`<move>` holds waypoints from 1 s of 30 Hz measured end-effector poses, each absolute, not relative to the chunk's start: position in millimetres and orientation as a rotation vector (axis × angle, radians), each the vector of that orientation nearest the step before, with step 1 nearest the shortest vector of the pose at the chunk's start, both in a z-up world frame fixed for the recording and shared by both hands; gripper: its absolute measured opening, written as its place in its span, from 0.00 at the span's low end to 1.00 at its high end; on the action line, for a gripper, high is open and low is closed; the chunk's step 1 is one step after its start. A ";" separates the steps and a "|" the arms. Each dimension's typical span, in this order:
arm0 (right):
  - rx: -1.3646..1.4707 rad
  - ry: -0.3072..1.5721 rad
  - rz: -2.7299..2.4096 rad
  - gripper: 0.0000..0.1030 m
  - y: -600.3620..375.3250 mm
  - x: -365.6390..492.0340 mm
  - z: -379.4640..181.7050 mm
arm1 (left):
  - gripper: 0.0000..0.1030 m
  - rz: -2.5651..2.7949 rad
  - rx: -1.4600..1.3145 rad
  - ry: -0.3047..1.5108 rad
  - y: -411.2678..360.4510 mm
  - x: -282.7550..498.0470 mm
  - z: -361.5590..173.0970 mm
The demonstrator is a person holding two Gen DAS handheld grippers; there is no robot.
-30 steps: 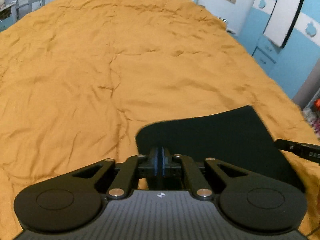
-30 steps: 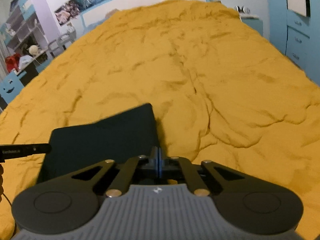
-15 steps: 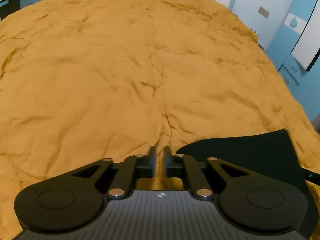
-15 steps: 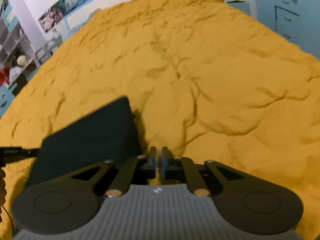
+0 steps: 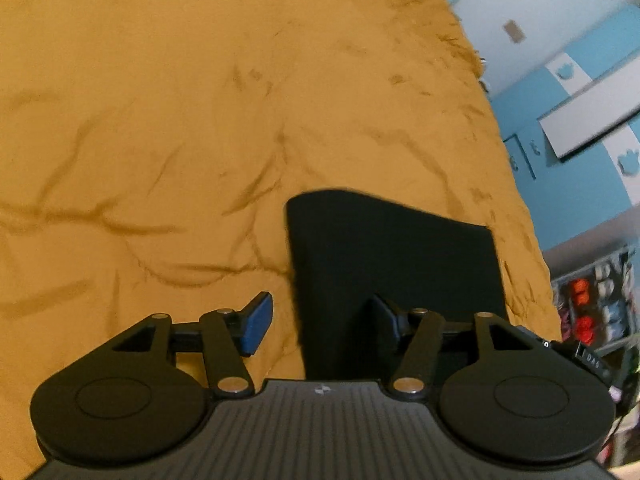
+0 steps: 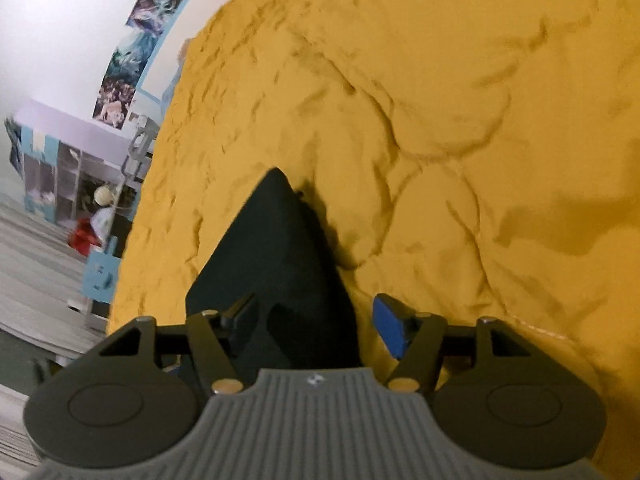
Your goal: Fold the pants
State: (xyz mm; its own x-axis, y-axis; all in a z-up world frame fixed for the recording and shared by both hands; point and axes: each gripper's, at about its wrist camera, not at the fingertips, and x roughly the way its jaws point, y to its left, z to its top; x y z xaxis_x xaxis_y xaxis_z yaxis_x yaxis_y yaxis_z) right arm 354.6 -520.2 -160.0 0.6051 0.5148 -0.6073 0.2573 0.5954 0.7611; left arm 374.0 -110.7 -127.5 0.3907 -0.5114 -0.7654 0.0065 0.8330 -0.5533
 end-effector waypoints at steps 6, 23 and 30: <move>1.033 0.969 0.228 0.55 -519.8 373.5 -182.7 | 0.65 -0.385 -0.621 1.152 -104.7 386.7 -149.5; 0.878 0.888 0.230 0.13 -501.1 362.2 -118.4 | 0.18 -0.417 -0.485 1.019 -122.5 362.2 -85.4; 0.864 0.809 0.282 0.12 -478.4 311.4 -55.7 | 0.18 -0.448 -0.366 0.912 -120.7 322.8 -13.9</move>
State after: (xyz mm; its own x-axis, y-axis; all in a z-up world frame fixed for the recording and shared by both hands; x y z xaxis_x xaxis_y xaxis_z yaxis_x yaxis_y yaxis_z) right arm 311.4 -478.4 -55.7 0.6764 0.5256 -0.5160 0.0910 0.6356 0.7667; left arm 322.8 -120.7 -13.9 0.5319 -0.5172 -0.6705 0.2143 0.8483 -0.4842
